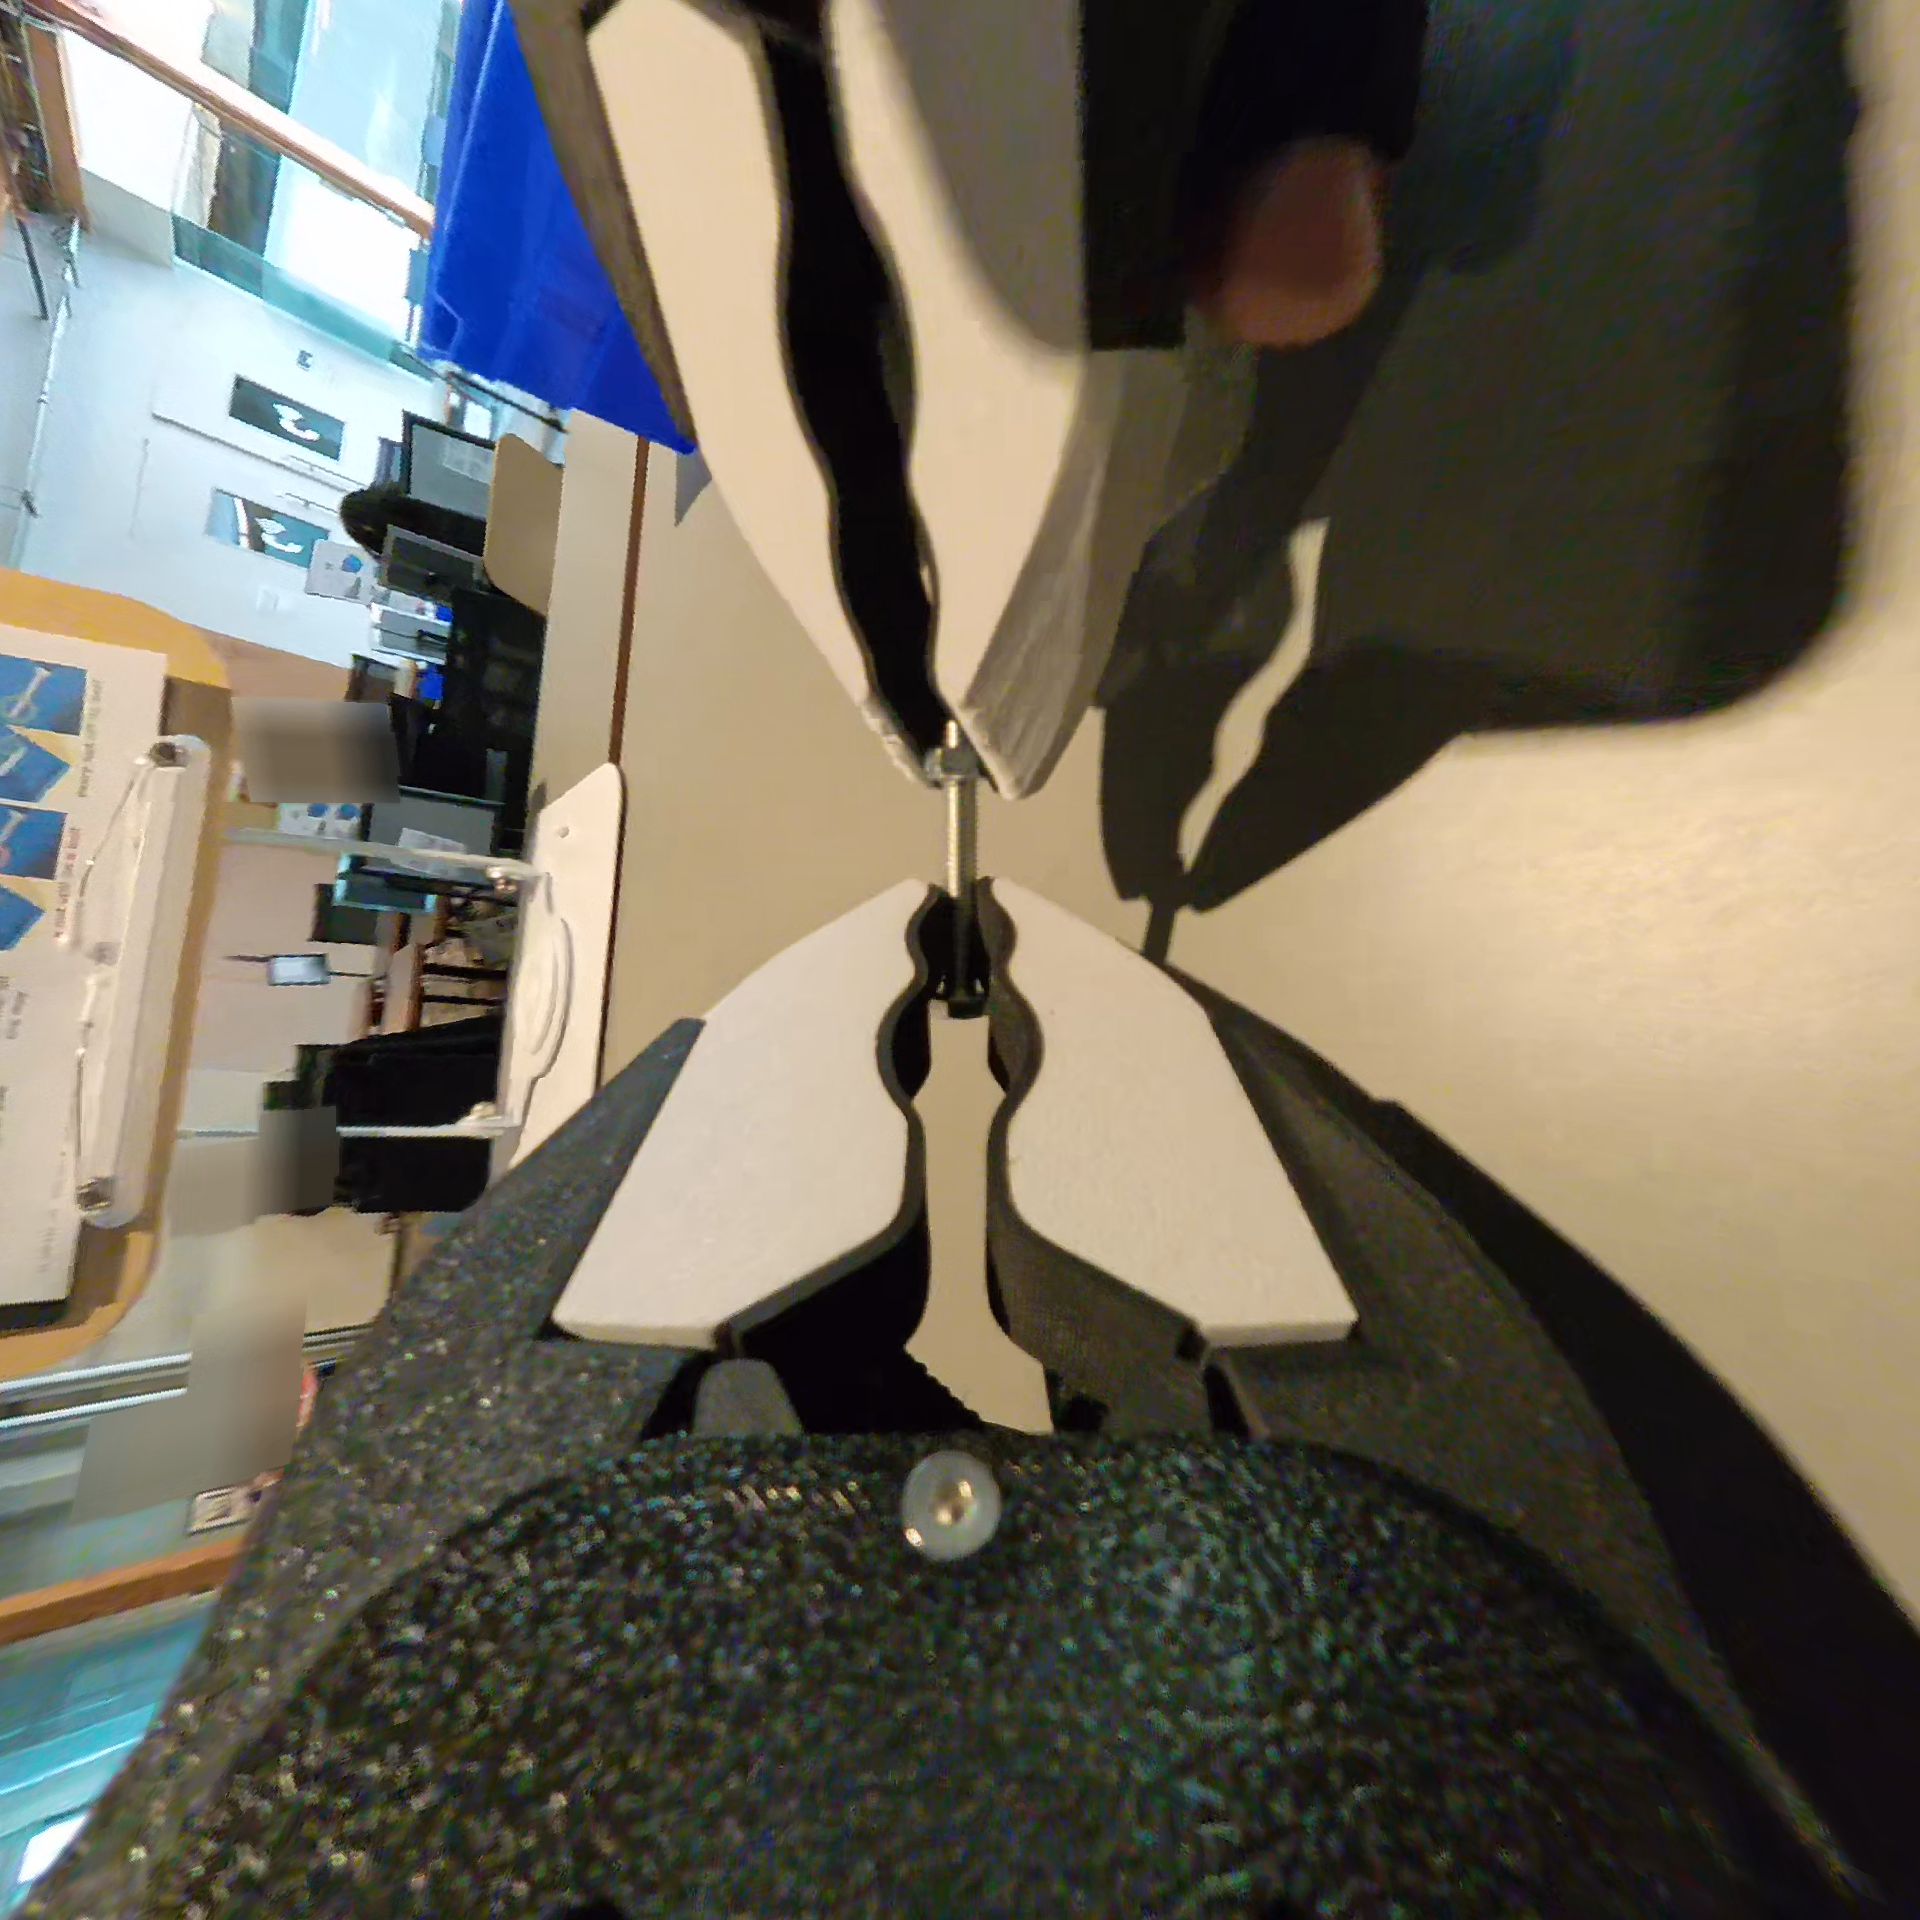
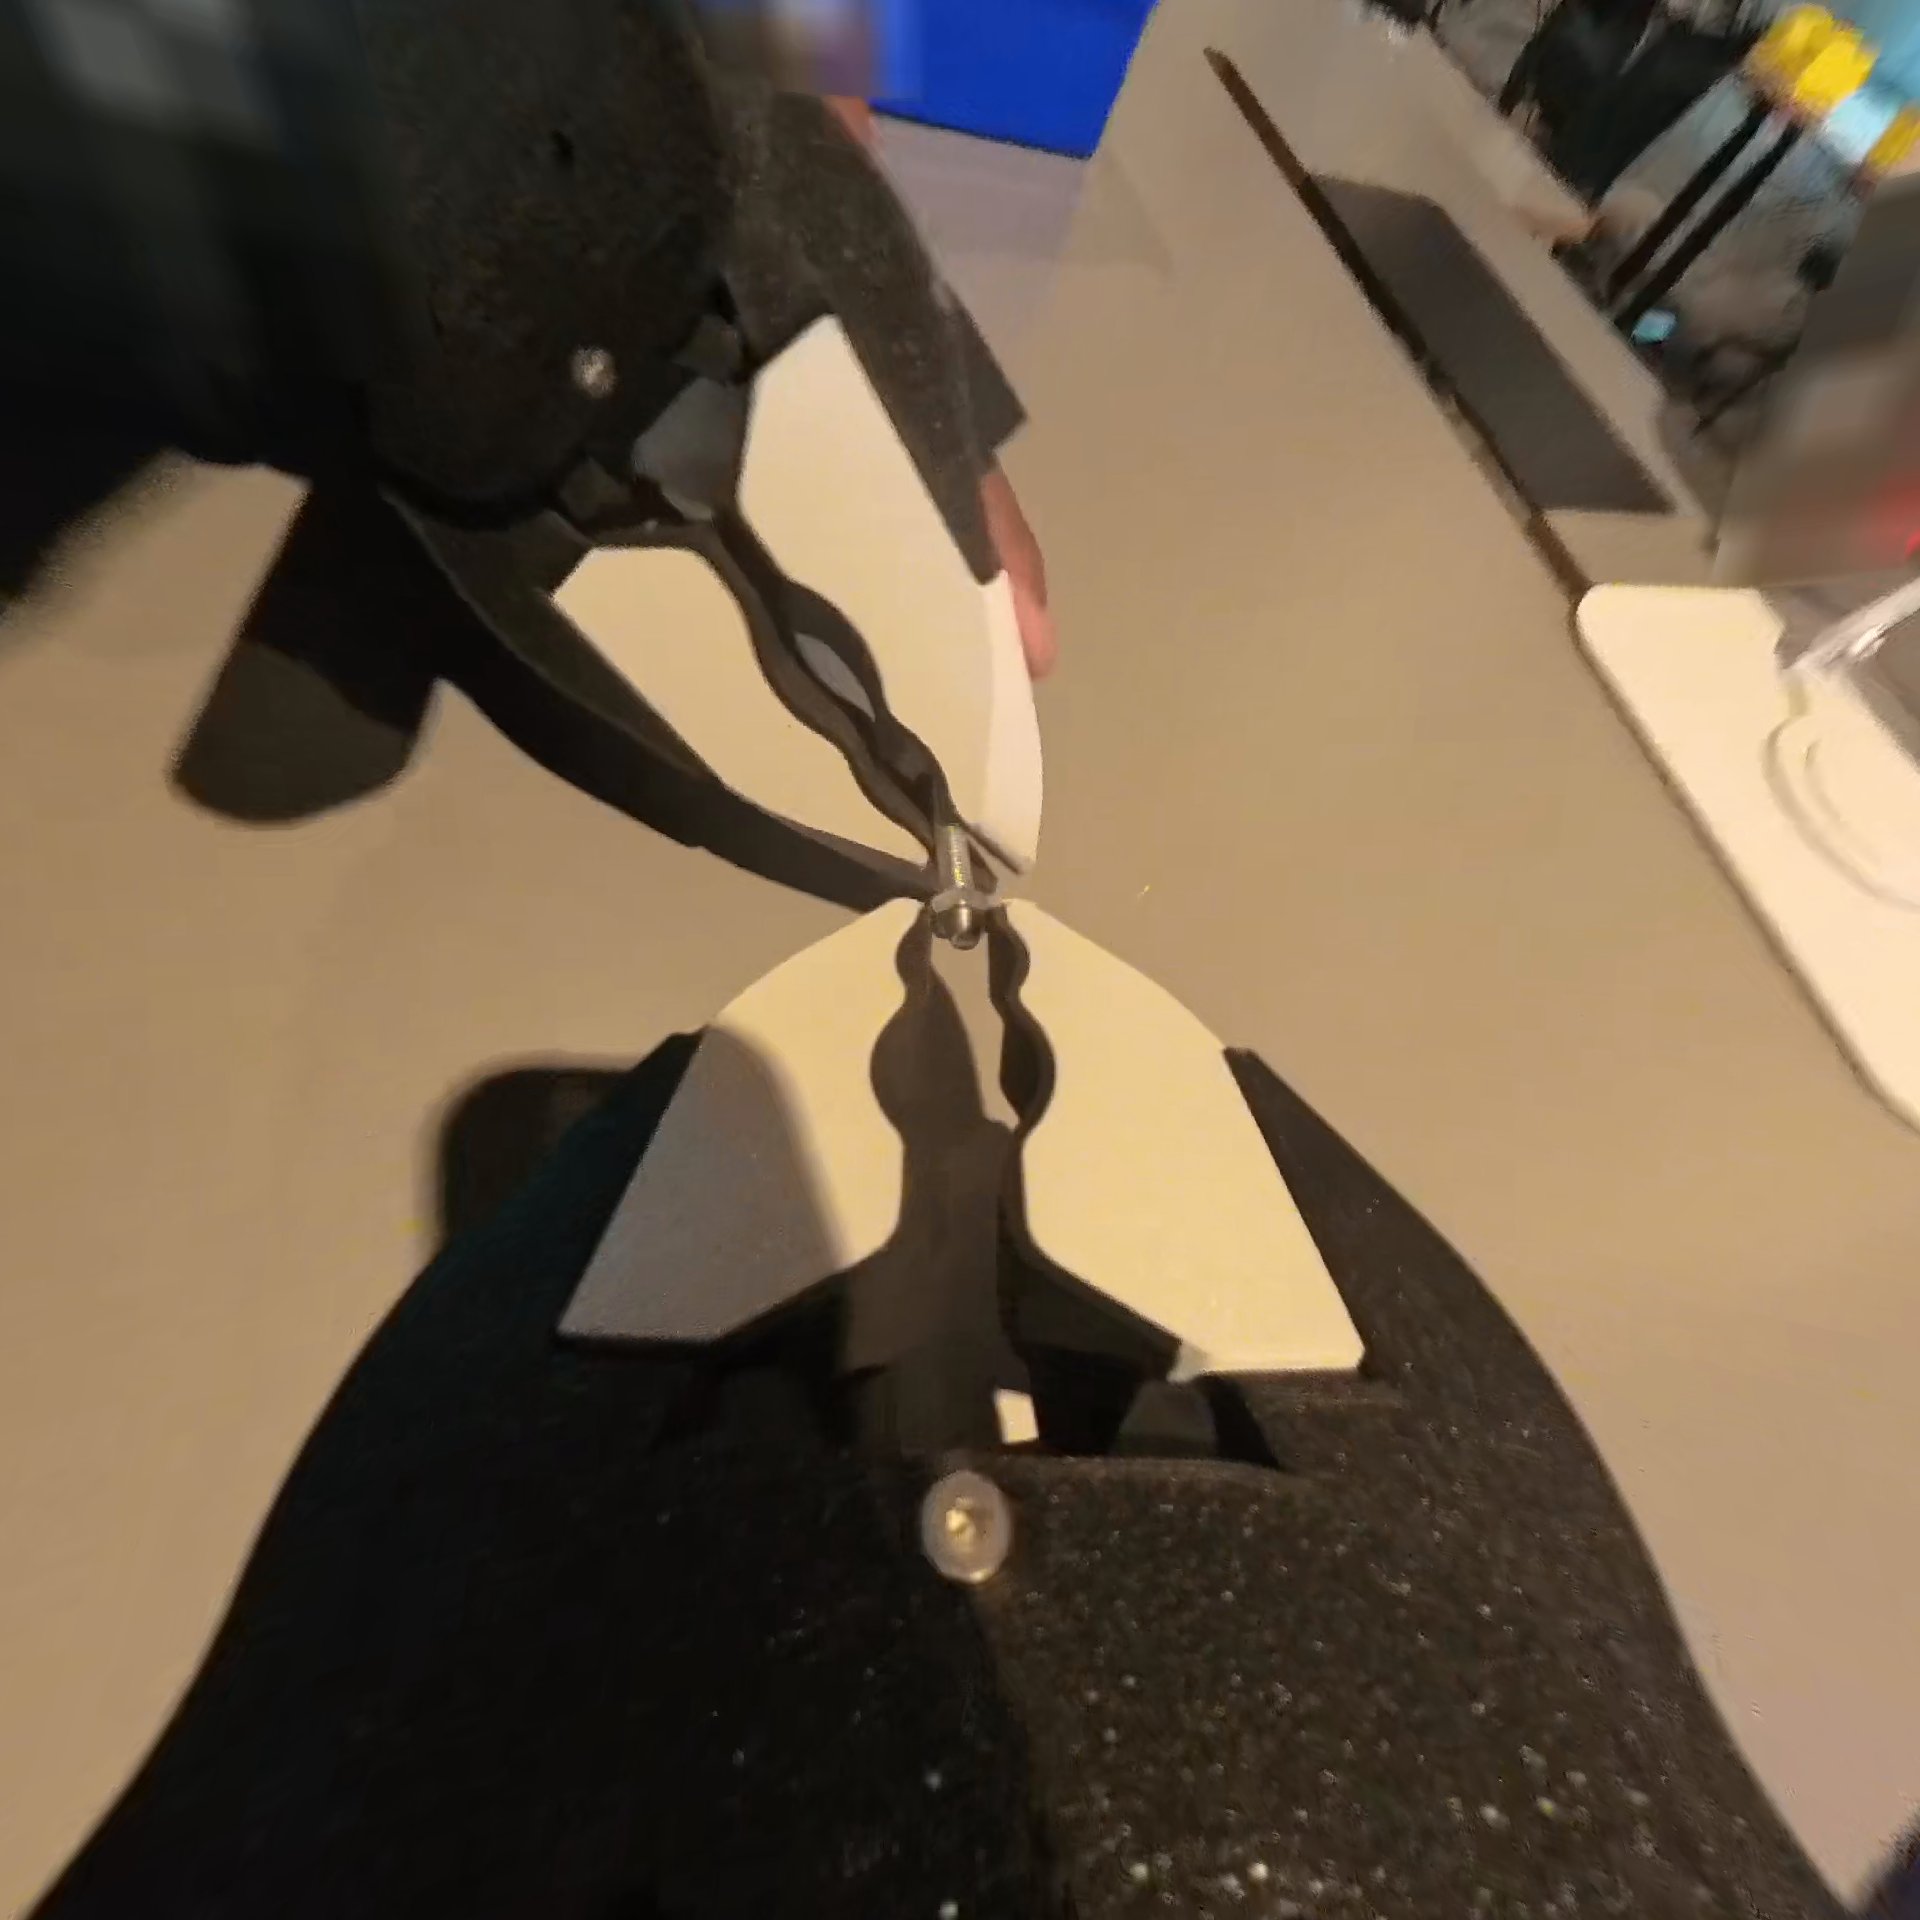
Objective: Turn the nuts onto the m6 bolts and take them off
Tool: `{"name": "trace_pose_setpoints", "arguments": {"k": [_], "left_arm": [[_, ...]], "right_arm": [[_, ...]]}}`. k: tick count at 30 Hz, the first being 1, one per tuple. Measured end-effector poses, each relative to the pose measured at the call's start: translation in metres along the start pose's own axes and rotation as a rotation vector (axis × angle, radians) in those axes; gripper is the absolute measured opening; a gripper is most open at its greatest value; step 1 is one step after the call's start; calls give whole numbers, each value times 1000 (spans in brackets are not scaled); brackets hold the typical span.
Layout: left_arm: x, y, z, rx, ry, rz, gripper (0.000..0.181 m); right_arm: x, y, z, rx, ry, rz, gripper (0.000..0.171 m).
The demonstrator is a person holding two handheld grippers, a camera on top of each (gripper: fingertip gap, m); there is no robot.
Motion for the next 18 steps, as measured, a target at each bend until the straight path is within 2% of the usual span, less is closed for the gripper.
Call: {"name": "trace_pose_setpoints", "arguments": {"k": [2, 6, 8, 10, 13, 18], "left_arm": [[-2, 0, 1, 33, -28, 53, 6], [0, -3, 0, 108, -70, 156, 6], [2, -5, -1, 124, -65, 150, 6], [3, -5, -1, 125, -64, 138, 6], [1, -5, 0, 118, -70, 121, 6], [1, -5, -1, 99, -55, 87, 6]], "right_arm": [[-2, 4, 3, 54, 5, 211, 10], [-11, 13, 6, 255, 136, 790, 10], [-14, 18, 4, 338, 200, 905, 11], [-13, 23, 0, 330, 229, 850, 26], [-14, 26, -6, 202, 165, 567, 37], [-8, 10, -5, 35, 61, 52, 33]]}}
Point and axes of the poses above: each gripper's, where its closed fingertips meet, z out along the fingers, x out of its top, y = z × x across the jaws, the point moved 7 cm from there along -z, back along the fingers, and after that the axes turned 6 degrees about -z, right-handed, at the moved point
